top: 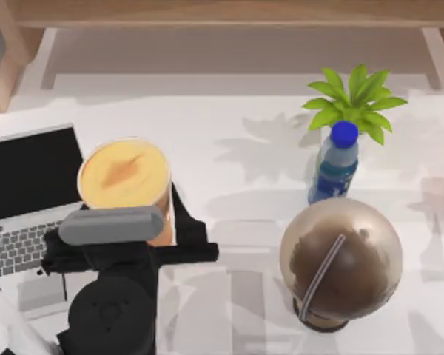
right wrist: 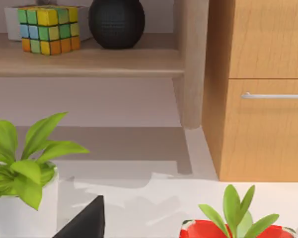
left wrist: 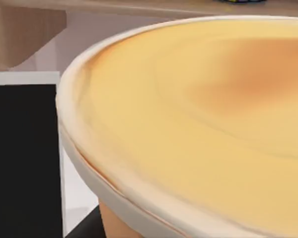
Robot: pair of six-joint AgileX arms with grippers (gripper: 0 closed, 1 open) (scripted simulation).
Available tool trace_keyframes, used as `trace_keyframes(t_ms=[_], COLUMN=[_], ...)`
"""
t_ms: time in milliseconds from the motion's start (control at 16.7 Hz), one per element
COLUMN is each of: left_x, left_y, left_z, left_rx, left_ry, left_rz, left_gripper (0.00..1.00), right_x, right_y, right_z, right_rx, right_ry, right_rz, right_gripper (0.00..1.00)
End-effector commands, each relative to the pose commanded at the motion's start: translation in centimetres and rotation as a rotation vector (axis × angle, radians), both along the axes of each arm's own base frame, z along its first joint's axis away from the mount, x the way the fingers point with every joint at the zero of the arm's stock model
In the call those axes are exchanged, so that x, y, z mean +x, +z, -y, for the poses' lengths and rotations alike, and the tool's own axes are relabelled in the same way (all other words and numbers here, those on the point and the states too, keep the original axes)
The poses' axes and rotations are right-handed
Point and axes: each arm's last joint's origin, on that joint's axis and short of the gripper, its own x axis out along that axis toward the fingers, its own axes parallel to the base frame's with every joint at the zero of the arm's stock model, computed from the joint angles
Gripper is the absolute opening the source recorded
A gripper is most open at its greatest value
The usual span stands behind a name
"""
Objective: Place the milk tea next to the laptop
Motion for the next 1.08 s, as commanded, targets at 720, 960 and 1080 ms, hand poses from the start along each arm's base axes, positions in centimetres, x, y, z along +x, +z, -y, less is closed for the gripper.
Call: trace_keyframes(t_ms=[720, 960, 1080], left_x=[-0.7, -0.7, -0.7], left_y=[-1.8, -1.8, -1.8], left_z=[-0.6, -0.6, -0.6], left_rx=[0.064, 0.064, 0.064], left_ry=[-0.043, -0.043, -0.043], left_rz=[-0.048, -0.048, -0.048], left_gripper=[0.23, 0.53, 0.68], right_x=[0.0, 0.0, 0.0], right_y=[0.0, 0.0, 0.0], right_z=[0.0, 0.0, 0.0], right_rx=[0.0, 0.0, 0.0], right_ry=[0.0, 0.0, 0.0], right_rz=[0.0, 0.0, 0.0], right_gripper=[1.0, 1.0, 1.0])
